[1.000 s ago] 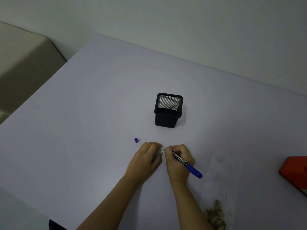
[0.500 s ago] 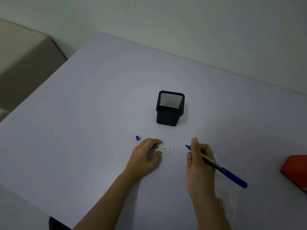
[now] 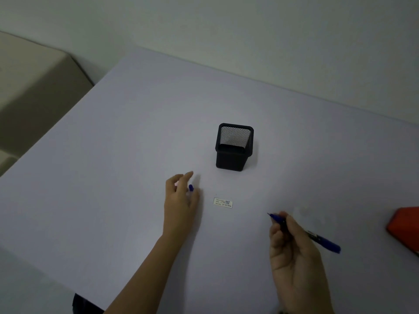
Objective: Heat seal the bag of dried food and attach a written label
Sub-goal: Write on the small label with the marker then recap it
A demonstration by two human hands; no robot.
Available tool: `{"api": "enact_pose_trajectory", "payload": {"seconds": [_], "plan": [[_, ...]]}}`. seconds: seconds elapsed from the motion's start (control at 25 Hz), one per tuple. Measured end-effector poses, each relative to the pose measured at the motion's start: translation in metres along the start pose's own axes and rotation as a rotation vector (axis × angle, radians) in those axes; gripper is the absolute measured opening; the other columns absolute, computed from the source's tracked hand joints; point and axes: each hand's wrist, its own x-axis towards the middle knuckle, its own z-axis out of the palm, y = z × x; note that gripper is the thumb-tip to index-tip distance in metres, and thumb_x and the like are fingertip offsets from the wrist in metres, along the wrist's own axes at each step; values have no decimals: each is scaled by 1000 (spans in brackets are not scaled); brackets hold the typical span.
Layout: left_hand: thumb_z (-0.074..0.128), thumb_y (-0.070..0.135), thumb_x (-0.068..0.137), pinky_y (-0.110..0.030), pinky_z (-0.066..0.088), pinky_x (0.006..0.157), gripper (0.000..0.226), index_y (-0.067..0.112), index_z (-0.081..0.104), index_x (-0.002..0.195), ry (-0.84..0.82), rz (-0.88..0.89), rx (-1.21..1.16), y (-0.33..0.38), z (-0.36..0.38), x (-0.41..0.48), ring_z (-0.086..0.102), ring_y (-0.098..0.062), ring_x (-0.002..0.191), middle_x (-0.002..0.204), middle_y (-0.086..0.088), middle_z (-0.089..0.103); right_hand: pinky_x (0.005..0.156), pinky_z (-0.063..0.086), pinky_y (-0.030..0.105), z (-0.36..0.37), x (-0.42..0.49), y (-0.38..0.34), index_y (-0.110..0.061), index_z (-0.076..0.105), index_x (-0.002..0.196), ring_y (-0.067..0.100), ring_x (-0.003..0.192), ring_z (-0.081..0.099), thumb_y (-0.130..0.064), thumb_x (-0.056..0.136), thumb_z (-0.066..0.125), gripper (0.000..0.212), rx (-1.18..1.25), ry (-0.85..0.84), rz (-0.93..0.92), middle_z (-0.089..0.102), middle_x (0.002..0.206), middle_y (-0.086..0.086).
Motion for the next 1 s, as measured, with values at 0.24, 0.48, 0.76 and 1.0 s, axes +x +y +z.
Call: {"api": "enact_pose_trajectory", "payload": {"seconds": [0.24,0.48,0.76,1.0], "plan": [[60,16,88,-9,49,69,13,18,65,100,-83,-302,-497,56,-27,-15,66,-6,77,79,6,72,48,52,13,12,-1,5,-12,73,61,10,57,70,-32,33,93,40,-165,-56,-66,73,65,5],[55,12,87,-16,54,62,13,17,67,87,-211,-467,-900,108,-39,-43,70,-11,69,74,3,74,53,53,12,20,1,13,-19,73,63,9,60,70,-66,5,82,76,-342,-82,-203,74,66,-2],[55,10,86,-15,54,61,14,17,67,87,-242,-478,-953,117,-42,-46,70,-11,69,72,3,74,55,53,12,23,-2,15,-25,75,61,9,63,71,-66,10,84,66,-343,-128,-208,74,68,-2],[58,12,82,-13,52,61,11,17,67,87,-265,-387,-908,116,-43,-48,71,-12,72,74,5,74,57,53,11,22,-4,16,-25,75,63,9,67,71,-68,11,83,67,-342,-133,-217,74,70,-4]]}}
